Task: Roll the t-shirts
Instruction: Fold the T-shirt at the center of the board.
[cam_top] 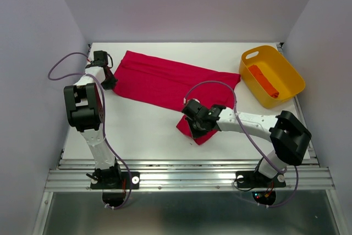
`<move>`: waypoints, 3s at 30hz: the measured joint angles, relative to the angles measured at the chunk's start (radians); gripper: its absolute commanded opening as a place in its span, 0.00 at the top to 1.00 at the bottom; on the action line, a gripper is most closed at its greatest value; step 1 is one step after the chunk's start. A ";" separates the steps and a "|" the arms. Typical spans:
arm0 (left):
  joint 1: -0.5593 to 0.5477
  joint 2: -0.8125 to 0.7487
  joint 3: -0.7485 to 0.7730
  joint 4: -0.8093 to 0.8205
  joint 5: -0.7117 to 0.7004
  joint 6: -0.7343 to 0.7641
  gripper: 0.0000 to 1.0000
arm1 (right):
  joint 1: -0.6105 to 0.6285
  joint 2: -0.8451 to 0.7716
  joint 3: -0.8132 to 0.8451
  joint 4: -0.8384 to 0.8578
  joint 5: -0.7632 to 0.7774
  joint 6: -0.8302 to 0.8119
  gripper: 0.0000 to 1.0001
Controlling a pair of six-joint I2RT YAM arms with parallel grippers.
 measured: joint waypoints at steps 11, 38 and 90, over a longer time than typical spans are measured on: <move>0.000 0.000 0.000 0.000 0.011 0.003 1.00 | 0.054 -0.010 0.051 -0.081 0.011 0.021 0.61; -0.001 0.000 0.000 -0.008 0.013 0.007 1.00 | 0.067 0.028 -0.094 -0.027 0.039 0.018 0.79; -0.006 0.208 0.447 -0.136 0.074 -0.008 1.00 | -0.354 0.051 0.342 -0.063 0.307 -0.199 0.99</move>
